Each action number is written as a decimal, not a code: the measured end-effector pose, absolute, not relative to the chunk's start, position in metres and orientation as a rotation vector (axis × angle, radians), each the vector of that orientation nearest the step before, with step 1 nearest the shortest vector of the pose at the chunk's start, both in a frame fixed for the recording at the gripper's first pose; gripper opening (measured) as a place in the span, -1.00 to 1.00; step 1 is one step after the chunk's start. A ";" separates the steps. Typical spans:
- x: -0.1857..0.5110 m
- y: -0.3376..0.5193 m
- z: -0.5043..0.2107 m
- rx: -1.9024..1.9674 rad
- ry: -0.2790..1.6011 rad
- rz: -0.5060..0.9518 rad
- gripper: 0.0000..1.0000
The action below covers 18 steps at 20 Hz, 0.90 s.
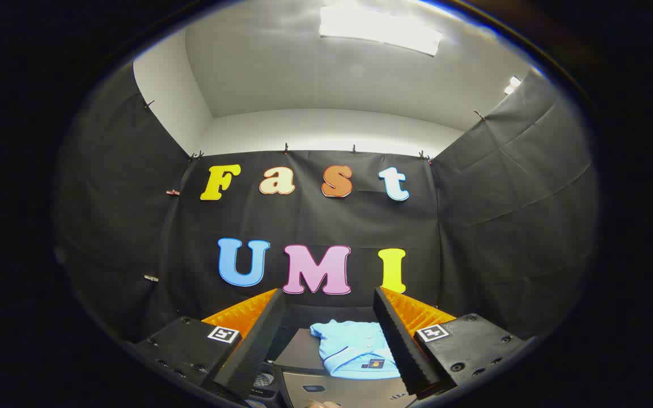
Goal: Put the clothes into the washing machine and then close the washing machine lid.
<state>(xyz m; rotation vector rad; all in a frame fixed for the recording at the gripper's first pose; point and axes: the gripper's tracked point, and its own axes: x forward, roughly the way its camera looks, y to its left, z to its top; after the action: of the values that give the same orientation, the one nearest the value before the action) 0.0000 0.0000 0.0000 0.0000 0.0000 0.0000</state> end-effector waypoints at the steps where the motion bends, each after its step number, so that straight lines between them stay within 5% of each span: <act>1: 0.001 -0.001 0.000 -0.001 0.003 -0.004 0.95; 18: 0.008 -0.011 -0.001 -0.008 0.024 -0.023 0.95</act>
<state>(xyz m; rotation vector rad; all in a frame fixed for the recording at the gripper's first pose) 0.0076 -0.0108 -0.0012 -0.0085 0.0236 -0.0235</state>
